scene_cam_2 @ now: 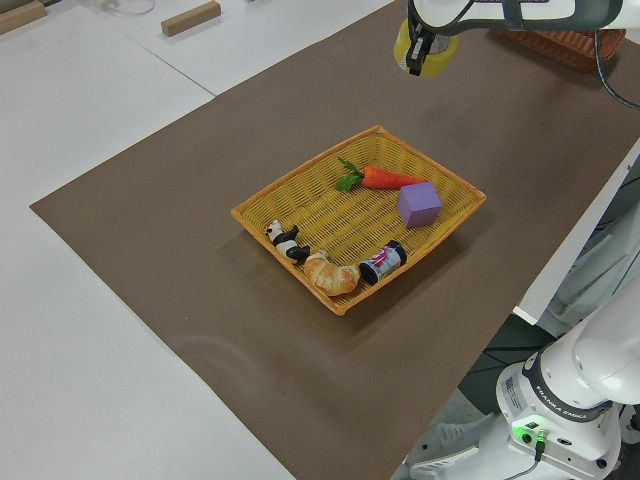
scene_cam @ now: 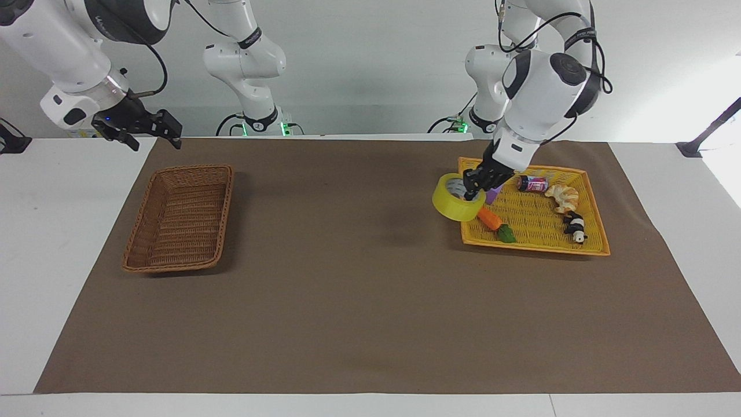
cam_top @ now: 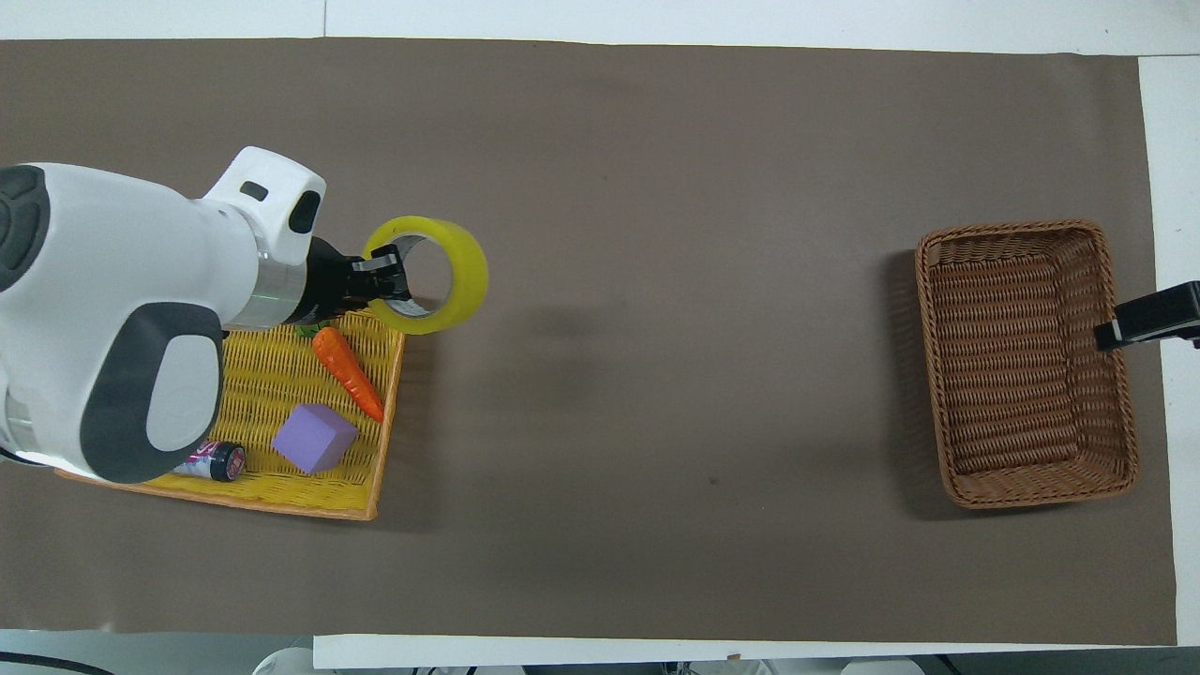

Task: Move tape to another basket
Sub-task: 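Lift the tape with the left gripper while the right gripper reaches toward it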

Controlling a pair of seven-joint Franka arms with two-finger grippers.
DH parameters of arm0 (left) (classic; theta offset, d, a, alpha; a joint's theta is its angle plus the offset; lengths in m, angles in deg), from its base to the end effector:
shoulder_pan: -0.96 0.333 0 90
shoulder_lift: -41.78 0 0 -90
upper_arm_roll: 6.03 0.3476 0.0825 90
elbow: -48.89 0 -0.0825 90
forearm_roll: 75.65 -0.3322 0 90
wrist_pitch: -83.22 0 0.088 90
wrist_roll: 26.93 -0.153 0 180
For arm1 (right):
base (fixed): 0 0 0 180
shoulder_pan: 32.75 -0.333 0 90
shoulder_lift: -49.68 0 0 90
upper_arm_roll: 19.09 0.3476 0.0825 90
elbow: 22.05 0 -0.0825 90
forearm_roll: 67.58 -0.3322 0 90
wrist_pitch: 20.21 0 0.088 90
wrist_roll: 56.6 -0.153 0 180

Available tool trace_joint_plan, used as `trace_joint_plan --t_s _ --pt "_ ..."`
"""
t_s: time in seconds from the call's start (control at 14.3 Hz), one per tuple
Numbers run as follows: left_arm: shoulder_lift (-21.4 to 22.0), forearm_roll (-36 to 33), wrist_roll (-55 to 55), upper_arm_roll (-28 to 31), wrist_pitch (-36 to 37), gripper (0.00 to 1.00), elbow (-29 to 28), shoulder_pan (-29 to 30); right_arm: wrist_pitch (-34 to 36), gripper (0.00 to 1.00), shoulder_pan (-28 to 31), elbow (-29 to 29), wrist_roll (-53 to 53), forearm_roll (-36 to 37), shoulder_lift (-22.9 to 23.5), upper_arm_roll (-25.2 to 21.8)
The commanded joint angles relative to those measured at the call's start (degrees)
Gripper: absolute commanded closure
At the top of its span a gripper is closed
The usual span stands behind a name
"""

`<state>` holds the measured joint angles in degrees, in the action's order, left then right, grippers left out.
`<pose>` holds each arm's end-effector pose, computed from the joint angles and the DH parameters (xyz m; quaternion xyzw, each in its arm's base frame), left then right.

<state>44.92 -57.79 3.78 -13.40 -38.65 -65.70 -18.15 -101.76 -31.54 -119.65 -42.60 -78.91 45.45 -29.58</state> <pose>0.4522 -0.2551 0.5087 0.9811 0.1057 0.0141 0.1617 0.4450 -0.0624 0.5838 -0.9888 -0.0251 0.0771 0.1255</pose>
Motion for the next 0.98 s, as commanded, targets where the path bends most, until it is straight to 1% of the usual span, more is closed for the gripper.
trace_joint_plan --t_s 0.0,0.14,0.21,0.35,0.42,0.56,0.63,0.7,0.77,0.84,0.91 --pt "-2.34 2.27 0.32 1.04 -0.39 1.00 4.55 -2.50 -0.10 0.00 1.34 -2.24 3.58 -10.87 -1.48 0.46" --pt "-2.26 2.27 -0.03 1.04 -0.04 1.00 4.46 -3.74 -0.28 0.00 1.25 -5.56 3.23 -21.40 -2.27 0.56" --pt "-2.17 2.27 -0.99 1.04 0.49 1.00 4.55 -4.09 -1.15 0.00 1.16 -7.50 3.40 -25.46 -2.80 0.64" --pt "-1.99 2.18 -1.53 1.13 1.37 1.00 4.55 -5.49 -7.62 0.00 1.16 -11.72 3.50 -32.06 -4.29 3.44" --pt "-1.82 2.18 -2.05 1.04 2.24 1.00 4.46 -5.50 -10.01 0.00 1.16 -13.91 3.58 -35.66 -4.30 4.41" --pt "-1.73 2.18 -3.90 0.95 3.56 1.00 4.64 -5.67 -15.02 0.00 1.07 -18.13 4.72 -46.62 -3.51 6.00" --pt "-1.64 2.18 -4.25 0.95 4.26 1.00 4.64 -6.11 -17.13 0.00 1.07 -19.37 6.55 -49.98 -2.98 7.57" --pt "-1.64 2.18 -4.43 0.86 4.62 1.00 4.64 -6.12 -19.85 0.00 -0.15 -19.64 7.96 -52.11 -2.19 9.07" --pt "-1.55 2.27 -4.43 0.69 4.62 1.00 4.55 -6.72 -22.75 0.00 -3.29 -20.43 8.41 -55.17 -1.49 9.17" --pt "-1.64 2.27 -4.43 0.60 4.62 1.00 4.55 -6.99 -25.82 0.00 -5.84 -21.83 8.68 -59.47 -1.13 9.17" --pt "-1.64 2.27 -4.43 0.60 4.54 1.00 4.90 -7.78 -30.90 0.00 -9.52 -23.67 9.99 -64.64 -1.04 9.17"
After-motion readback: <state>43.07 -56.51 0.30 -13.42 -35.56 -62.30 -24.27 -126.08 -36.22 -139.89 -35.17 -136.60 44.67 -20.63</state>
